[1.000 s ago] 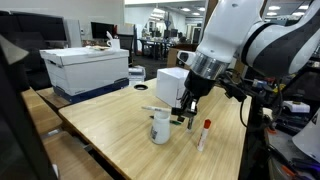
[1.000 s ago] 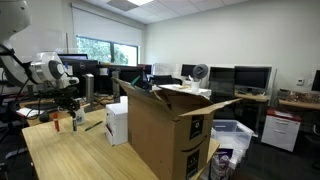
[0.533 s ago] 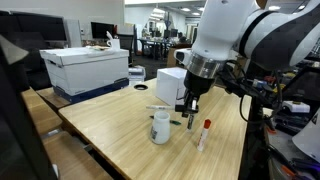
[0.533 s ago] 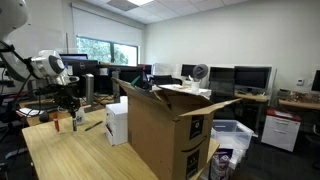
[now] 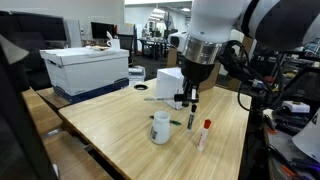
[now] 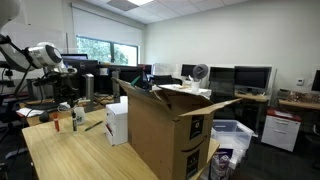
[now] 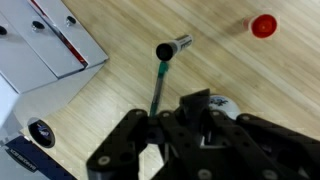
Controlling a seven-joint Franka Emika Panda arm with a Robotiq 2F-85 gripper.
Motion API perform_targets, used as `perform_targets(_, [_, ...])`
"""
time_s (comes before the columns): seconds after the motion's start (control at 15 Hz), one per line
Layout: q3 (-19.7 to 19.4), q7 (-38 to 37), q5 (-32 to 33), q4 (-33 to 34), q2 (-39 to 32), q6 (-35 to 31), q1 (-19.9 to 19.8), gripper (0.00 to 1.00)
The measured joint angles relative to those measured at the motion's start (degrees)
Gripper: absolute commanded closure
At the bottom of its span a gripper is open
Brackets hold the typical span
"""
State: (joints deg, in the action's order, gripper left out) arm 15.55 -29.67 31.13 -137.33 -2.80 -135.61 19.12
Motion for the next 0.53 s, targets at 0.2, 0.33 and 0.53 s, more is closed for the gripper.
perform_targets(0.2, [0.9,5.2,-3.3,1.7,0.4,5.0,0.0,0.95])
perform_targets(0.33, [1.3,9.1,-5.6,3.1,0.4,9.4,0.0,0.95])
perform_targets(0.53, [1.7,13.6,-7.3,5.5,0.4,16.6,0.0,0.95])
